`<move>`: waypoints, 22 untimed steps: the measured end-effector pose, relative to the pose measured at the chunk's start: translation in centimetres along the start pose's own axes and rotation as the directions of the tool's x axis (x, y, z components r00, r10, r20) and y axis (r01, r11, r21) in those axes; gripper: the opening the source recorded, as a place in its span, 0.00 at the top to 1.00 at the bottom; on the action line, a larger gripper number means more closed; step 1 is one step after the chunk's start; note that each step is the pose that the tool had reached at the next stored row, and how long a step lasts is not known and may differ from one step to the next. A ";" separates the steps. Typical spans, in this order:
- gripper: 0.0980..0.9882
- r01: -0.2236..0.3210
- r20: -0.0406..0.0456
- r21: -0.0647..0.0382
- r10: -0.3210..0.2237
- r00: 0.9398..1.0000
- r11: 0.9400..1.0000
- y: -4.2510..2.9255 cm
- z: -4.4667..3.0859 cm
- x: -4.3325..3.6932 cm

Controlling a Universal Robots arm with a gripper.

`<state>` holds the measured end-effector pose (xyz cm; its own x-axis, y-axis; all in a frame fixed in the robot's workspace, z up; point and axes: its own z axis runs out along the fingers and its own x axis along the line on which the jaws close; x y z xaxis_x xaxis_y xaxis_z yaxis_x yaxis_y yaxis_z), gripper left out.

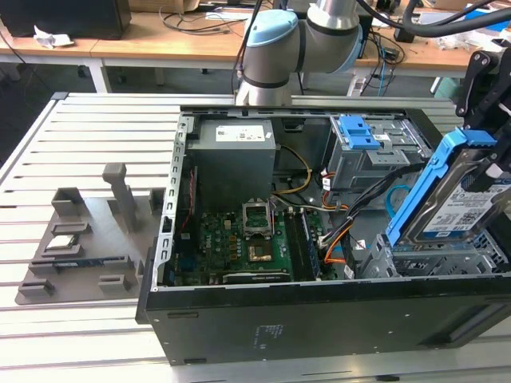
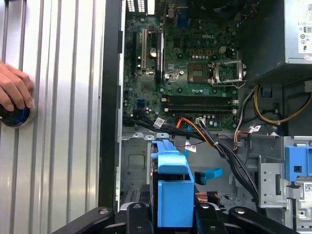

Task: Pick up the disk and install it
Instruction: 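Insert the disk into the insertion slot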

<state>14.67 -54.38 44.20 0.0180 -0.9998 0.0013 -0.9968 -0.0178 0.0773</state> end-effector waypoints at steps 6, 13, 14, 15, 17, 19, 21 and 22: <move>0.70 0.000 -0.001 0.000 0.000 1.000 1.000 -0.13 0.60 -0.01; 0.70 0.000 -0.001 0.000 0.000 1.000 1.000 -0.24 1.54 0.00; 0.70 0.000 -0.001 0.000 0.000 1.000 1.000 -0.25 1.61 -0.01; 0.70 0.000 -0.001 0.000 0.000 1.000 1.000 -0.26 1.71 0.00; 0.70 0.000 -0.001 0.000 0.000 1.000 1.000 -0.27 1.92 -0.01; 0.70 0.000 -0.001 0.000 0.000 1.000 1.000 -0.29 2.16 -0.01; 0.70 0.000 -0.001 0.000 0.000 1.000 1.000 -0.31 2.40 -0.01; 0.70 0.000 -0.001 0.000 0.000 1.000 1.000 -0.32 2.49 -0.01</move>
<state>14.80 -54.38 41.69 0.0181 -0.9998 0.0026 -0.9968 -0.0178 0.0775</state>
